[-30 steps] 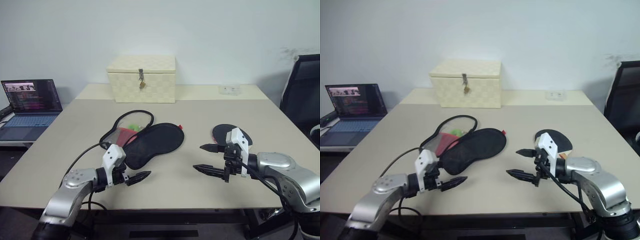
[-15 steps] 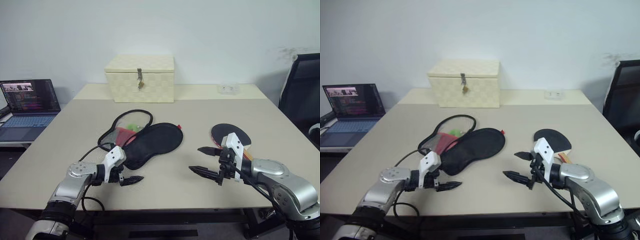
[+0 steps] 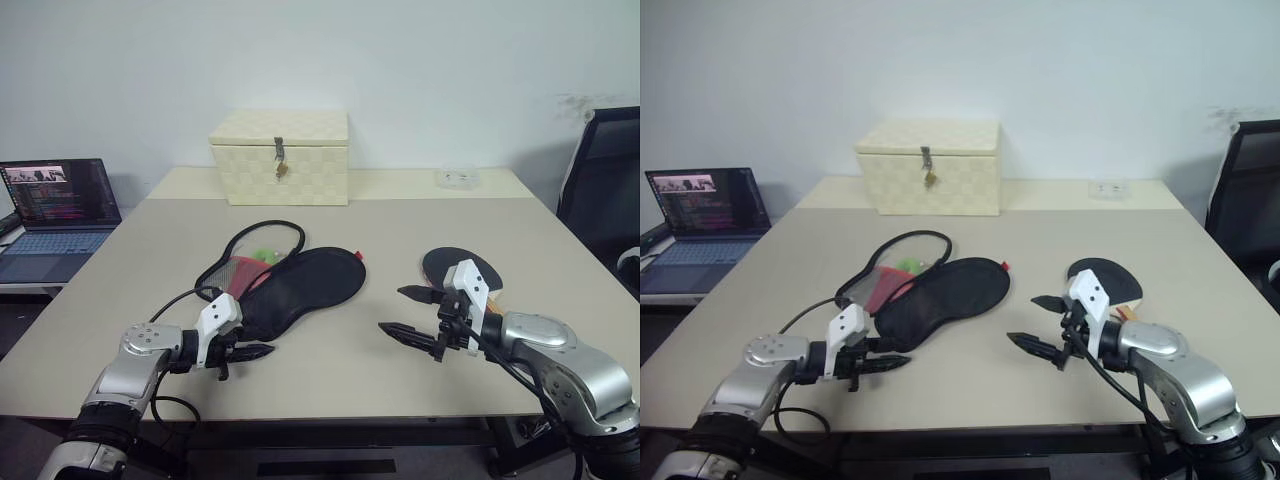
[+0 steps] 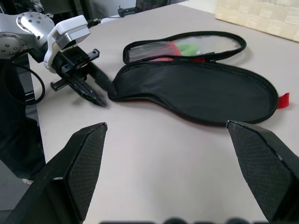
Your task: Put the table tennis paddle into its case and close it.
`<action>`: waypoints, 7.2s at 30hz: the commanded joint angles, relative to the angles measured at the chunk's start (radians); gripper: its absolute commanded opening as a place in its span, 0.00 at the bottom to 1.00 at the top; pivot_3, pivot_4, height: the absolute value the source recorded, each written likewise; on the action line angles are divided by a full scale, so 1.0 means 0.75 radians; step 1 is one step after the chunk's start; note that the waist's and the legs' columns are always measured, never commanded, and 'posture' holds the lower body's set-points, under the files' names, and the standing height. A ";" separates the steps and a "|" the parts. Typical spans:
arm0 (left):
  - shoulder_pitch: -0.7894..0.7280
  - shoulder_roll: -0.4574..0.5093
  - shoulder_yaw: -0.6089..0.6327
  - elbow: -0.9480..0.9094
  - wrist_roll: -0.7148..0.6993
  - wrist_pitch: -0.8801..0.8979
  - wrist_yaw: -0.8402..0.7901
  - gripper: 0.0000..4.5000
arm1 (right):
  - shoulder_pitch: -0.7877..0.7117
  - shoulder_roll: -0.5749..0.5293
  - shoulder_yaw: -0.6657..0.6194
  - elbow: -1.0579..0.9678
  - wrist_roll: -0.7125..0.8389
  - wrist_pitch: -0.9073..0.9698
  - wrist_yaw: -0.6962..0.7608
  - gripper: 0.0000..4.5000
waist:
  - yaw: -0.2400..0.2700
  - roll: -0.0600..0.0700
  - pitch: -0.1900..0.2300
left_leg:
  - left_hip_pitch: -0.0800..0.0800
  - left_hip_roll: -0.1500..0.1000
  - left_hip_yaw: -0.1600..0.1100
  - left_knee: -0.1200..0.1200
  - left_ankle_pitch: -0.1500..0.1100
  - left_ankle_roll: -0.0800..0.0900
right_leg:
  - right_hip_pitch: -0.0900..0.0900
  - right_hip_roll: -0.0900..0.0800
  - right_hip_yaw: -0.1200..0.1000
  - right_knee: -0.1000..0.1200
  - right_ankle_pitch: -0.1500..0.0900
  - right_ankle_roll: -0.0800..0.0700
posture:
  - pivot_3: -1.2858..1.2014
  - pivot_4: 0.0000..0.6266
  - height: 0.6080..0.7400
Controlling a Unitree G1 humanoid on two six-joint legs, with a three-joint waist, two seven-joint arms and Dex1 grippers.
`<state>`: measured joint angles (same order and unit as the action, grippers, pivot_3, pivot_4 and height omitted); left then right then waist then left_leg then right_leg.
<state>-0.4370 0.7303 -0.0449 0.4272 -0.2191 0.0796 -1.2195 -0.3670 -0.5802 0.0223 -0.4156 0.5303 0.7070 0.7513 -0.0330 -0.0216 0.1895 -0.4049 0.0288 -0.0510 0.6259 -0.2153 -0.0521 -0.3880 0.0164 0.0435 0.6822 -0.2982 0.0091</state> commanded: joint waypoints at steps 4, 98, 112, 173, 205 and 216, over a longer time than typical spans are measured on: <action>-0.018 -0.032 0.023 -0.027 -0.025 0.044 0.010 0.01 | -0.015 -0.016 -0.057 -0.013 0.011 -0.026 -0.018 1.00 | 0.001 0.000 0.000 | 0.000 0.000 0.000 0.000 0.000 0.000 | 0.000 0.000 0.000 0.000 0.000 0.000 | 0.52 0.24 1.00; 0.109 0.078 0.286 -0.773 -0.495 0.569 0.166 0.61 | -0.533 0.751 -0.419 0.830 -0.061 0.330 -0.958 0.00 | -0.028 0.001 0.000 | -0.004 0.001 -0.002 0.001 0.000 0.001 | -0.003 -0.001 0.002 0.001 0.006 -0.006 | 0.52 0.24 1.00; 0.067 0.074 0.254 -0.709 -0.465 0.524 0.121 0.61 | -0.495 0.853 -0.544 0.695 0.007 0.399 -1.166 0.00 | -0.029 0.001 0.000 | -0.005 0.001 -0.001 0.000 0.000 0.001 | -0.005 0.000 0.002 0.000 0.006 -0.006 | 0.52 0.24 1.00; -0.023 0.046 0.165 -0.725 -0.444 0.514 0.079 0.61 | -0.271 -0.046 -0.241 0.904 -0.372 0.237 -0.524 0.63 | -0.003 0.000 -0.001 | -0.016 -0.002 0.005 0.006 0.000 0.001 | -0.021 0.002 0.004 0.013 0.005 -0.005 | 0.52 0.24 1.00; 0.061 0.062 0.274 -0.745 -0.466 0.517 0.119 0.61 | -0.468 0.850 -0.336 0.001 -0.339 0.932 -1.114 0.24 | -0.024 0.001 0.000 | -0.016 0.000 0.001 0.005 0.001 0.001 | -0.024 0.000 0.002 0.021 0.004 -0.008 | 0.52 0.24 1.00; 0.101 0.068 0.294 -0.803 -0.475 0.541 0.148 0.61 | -0.447 0.950 -0.257 0.277 -0.392 0.665 -1.151 0.24 | -0.026 0.001 0.000 | -0.017 0.000 0.001 0.005 0.001 0.001 | -0.024 0.000 0.002 0.020 0.004 -0.009 | 0.52 0.24 1.00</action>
<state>-0.3593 0.7614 0.1419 -0.1338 -0.5528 0.4907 -1.1124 -0.6936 0.1212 -0.1905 -0.1864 0.2414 1.2558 -0.1141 -0.0524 -0.0208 0.1893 -0.4176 0.0290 -0.0499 0.6295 -0.2148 -0.0515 -0.4062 0.0161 0.0448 0.6972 -0.2956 0.0025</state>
